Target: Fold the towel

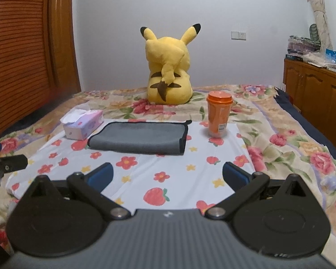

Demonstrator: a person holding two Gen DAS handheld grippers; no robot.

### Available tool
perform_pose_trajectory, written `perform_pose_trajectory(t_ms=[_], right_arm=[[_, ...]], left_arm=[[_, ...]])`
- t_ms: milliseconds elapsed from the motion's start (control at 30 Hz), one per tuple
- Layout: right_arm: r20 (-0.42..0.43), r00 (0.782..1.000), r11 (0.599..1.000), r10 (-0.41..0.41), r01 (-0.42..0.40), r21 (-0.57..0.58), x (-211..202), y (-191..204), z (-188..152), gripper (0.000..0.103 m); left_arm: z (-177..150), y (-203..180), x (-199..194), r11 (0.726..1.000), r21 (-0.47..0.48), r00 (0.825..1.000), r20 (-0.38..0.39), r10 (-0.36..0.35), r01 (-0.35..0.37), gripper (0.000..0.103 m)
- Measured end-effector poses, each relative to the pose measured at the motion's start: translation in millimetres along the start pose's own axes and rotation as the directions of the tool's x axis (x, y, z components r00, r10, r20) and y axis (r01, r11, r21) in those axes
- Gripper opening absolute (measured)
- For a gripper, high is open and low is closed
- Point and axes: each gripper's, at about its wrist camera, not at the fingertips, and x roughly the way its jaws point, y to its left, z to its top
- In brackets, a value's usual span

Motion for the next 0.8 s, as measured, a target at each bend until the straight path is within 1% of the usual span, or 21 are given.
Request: perform_pose_trajectory(t_ms=[800], right_arm=[[0.106,0.994,1.0,-0.016,0.016,0.007,-14.2,-5.5,0.6,0.103]], left_arm=[[-1.4,-4.2,-14.4,1.0,0.023,0.996,0.094,0.002,-0.004,0.103]])
